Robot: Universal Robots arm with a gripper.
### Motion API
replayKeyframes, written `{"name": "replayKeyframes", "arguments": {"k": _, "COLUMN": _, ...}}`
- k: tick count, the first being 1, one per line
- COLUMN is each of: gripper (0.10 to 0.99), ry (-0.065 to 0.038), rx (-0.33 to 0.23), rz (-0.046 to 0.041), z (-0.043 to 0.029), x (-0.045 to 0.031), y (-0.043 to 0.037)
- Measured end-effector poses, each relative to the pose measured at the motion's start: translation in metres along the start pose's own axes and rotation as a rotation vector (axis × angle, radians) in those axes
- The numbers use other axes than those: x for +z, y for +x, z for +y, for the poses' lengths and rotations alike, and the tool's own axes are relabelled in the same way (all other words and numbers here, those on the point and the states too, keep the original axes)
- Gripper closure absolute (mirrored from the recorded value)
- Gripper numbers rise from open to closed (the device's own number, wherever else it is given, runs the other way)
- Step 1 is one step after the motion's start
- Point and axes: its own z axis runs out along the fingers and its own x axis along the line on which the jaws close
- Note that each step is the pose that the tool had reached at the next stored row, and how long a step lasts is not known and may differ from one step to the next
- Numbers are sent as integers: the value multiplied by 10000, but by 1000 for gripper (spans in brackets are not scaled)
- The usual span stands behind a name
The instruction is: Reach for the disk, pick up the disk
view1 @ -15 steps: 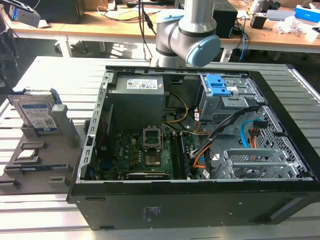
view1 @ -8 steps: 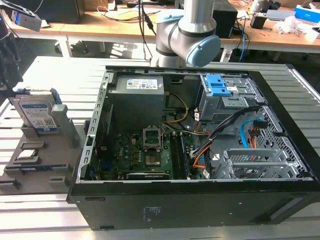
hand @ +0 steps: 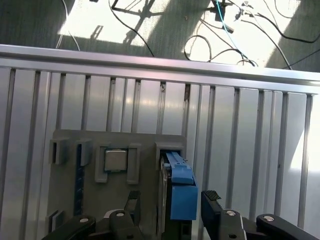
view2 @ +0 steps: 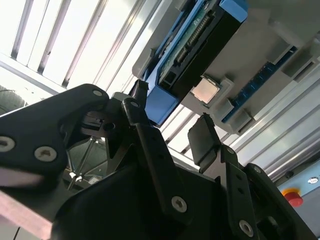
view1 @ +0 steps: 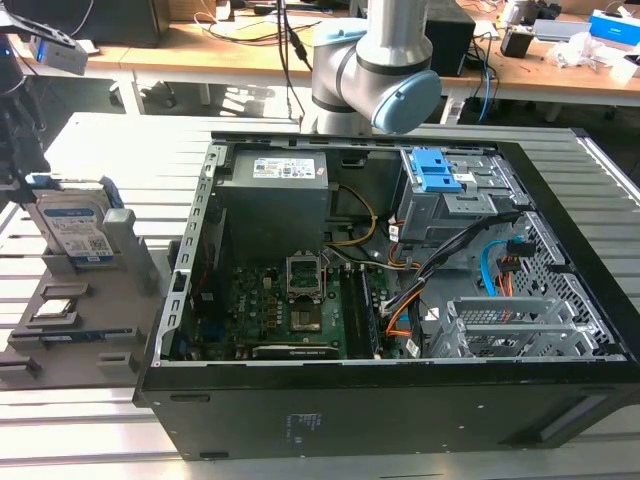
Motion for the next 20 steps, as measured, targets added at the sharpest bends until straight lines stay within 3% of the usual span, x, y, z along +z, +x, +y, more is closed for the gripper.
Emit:
{"name": "replayKeyframes", "arguments": {"k": 11, "gripper": 486, "ry": 0, "rx": 1, "rz": 0, "z": -5, "x": 123, "y": 0}}
{"name": "replayKeyframes", "arguments": {"k": 20, "gripper": 486, "ry": -1, "rx": 114, "rz": 19, "z": -16, "x": 271, "y": -33}}
